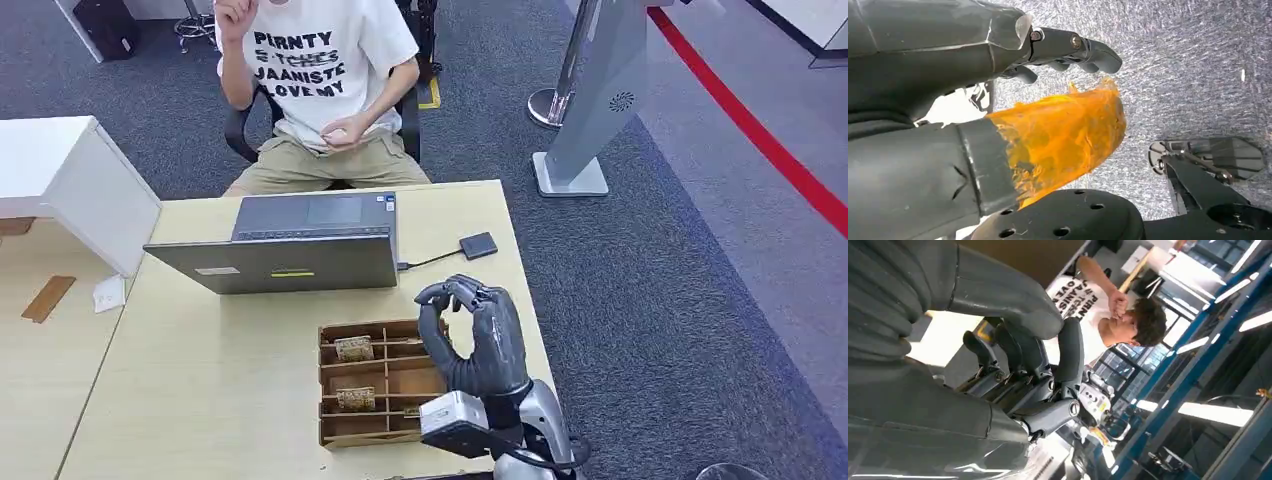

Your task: Pass the card to the sensor for recognition and then transmit it.

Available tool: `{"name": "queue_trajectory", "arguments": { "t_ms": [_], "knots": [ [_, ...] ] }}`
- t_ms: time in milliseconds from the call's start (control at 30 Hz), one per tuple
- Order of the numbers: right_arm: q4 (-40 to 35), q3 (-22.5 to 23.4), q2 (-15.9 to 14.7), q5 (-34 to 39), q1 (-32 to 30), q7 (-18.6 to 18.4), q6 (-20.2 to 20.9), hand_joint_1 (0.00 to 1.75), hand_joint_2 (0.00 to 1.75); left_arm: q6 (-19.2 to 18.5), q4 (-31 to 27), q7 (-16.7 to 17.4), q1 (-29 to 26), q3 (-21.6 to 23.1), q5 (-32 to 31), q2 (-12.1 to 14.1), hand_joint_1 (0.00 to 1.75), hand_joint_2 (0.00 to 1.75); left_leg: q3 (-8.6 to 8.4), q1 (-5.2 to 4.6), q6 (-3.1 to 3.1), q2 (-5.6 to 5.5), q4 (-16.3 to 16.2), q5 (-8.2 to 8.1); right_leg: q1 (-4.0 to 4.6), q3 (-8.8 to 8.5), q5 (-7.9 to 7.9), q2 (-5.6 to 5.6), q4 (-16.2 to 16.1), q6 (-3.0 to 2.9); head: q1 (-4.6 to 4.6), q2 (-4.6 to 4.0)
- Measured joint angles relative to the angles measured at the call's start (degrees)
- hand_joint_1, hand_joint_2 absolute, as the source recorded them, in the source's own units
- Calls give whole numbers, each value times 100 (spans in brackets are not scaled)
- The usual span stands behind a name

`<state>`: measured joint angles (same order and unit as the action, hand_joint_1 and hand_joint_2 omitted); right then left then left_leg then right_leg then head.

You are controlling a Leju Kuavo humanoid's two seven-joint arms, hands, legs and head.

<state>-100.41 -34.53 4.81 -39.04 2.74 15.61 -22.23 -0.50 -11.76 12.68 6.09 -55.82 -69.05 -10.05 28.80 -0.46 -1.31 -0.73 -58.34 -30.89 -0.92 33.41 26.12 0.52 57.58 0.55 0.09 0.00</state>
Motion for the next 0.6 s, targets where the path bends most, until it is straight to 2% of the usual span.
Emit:
{"name": "queue_trajectory", "arguments": {
  "t_ms": [33,167,267,333,400,467,600],
  "knots": [
    [13,-20,-22,-125,-19,-20,-24,86,175,0,0,-2,0,0,4,0,0,0,0,0,0,0,0,0,0,0,0,0,0,0,0,0],
    [138,-151,-118,-689,-61,-109,-166,75,175,4,0,-9,0,-4,13,0,0,0,0,0,0,0,0,0,0,0,0,0,0,0,0,0],
    [282,-304,-179,-1099,-71,-192,-293,77,175,13,0,-11,3,-4,13,0,0,0,0,0,0,0,0,0,0,0,0,0,0,0,0,0],
    [391,-407,-214,-1241,-75,-243,-348,87,175,15,0,-13,2,-4,13,0,0,0,0,0,0,0,0,0,0,0,0,0,0,0,0,0],
    [520,-520,-245,-1369,-74,-297,-400,87,175,17,0,-20,2,-4,13,0,0,0,0,0,0,0,0,0,0,0,0,0,0,0,2,0],
    [654,-636,-269,-1501,-74,-359,-417,103,175,17,0,-26,3,-4,13,0,0,0,0,0,0,0,0,0,0,0,0,0,0,0,0,0],
    [861,-791,-295,-1611,-69,-424,-511,106,175,31,0,-35,2,-4,13,0,0,0,1,0,0,0,0,0,0,0,0,0,0,0,2,0]
  ]
}}
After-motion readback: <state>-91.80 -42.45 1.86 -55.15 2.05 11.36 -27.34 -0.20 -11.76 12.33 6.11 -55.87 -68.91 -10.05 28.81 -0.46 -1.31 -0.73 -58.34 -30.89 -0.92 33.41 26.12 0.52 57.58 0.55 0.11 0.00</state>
